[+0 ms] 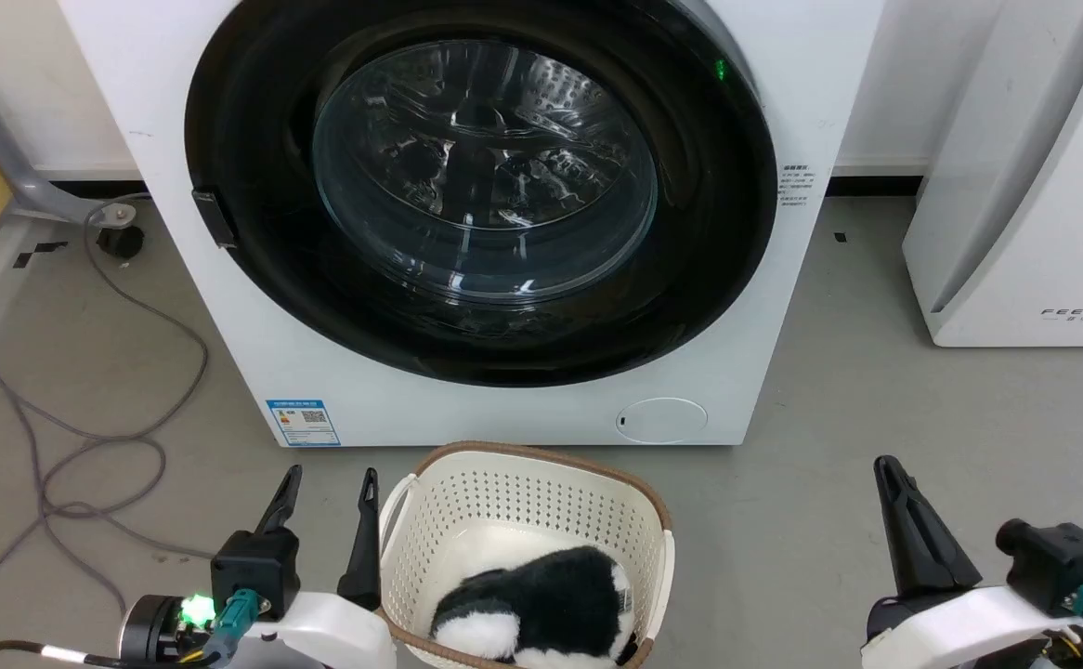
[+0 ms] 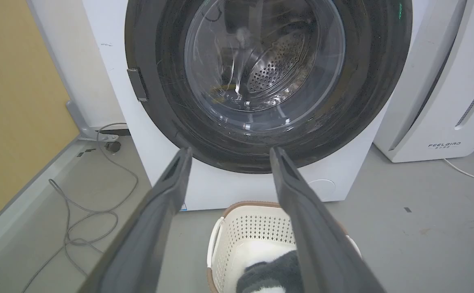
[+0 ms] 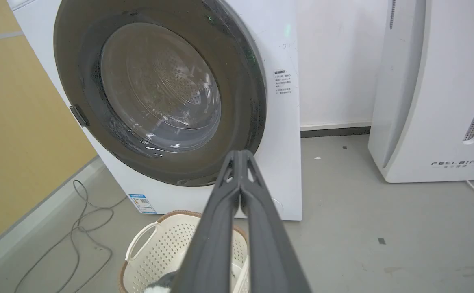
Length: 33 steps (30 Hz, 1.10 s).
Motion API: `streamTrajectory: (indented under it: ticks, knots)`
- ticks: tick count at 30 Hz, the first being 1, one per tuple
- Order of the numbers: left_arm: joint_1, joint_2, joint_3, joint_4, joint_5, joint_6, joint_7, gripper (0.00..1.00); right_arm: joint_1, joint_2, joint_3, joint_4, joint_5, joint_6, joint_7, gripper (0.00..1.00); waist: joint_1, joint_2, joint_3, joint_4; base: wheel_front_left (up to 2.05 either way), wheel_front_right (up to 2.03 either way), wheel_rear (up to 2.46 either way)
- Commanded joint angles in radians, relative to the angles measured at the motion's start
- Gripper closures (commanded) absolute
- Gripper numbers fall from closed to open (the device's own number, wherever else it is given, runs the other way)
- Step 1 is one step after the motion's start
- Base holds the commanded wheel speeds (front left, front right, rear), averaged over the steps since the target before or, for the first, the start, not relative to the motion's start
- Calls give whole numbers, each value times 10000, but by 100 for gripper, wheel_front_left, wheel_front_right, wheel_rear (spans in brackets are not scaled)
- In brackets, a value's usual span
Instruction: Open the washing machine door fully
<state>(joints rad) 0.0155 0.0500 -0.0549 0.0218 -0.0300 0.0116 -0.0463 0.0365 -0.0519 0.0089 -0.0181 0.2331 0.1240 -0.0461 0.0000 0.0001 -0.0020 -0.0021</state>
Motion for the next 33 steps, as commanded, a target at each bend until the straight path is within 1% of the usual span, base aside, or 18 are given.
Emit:
streamTrajectory:
  ticks: [1, 8, 14, 18, 19, 20, 21, 24, 33]
  knots:
    - [-175, 2, -78, 13, -61, 43, -109, 0, 45, 4, 57, -72, 551, 15, -105, 100, 0, -1, 8, -5, 0, 0, 0]
    - [-253, 2, -210, -10, -133, 87, -255, 0, -247, 5, -2, -7, 2778, 18, -259, 100, 0, -1, 69, -26, 0, 0, 0]
    - [-322, 2, -331, -28, -180, 125, -380, 0, -742, 5, -212, 319, 3835, 22, -384, 100, 0, -1, 164, -44, 0, 0, 0]
    - [-396, 2, -397, -61, -207, 149, -464, 0, -1285, -8, -363, 734, 4766, 24, -468, 100, 0, -1, 288, -67, 0, 0, 0]
    - [-396, 2, -397, -61, -207, 149, -464, 0, -1285, -8, -363, 734, 4766, 24, -468, 100, 0, -1, 288, -67, 0, 0, 0]
    - [-449, 2, -432, -93, -219, 165, -506, 0, -1632, -63, -449, 1003, 5248, 25, -510, 100, 0, -1, 364, -77, 0, 0, 0]
    - [-449, 2, -432, -93, -219, 165, -506, 0, -1632, -63, -449, 1003, 5248, 25, -510, 100, 0, -1, 364, -77, 0, 0, 0]
    - [-547, 2, -489, -145, -244, 186, -569, 0, -2244, -203, -557, 1497, 5961, 26, -573, 100, 0, -1, 493, -84, 0, 0, 0]
    - [-905, 2, -657, -390, -292, 228, -757, 0, -4492, -807, -598, 3221, 7537, 31, -761, 100, 0, -1, 979, -57, 0, 0, 0]
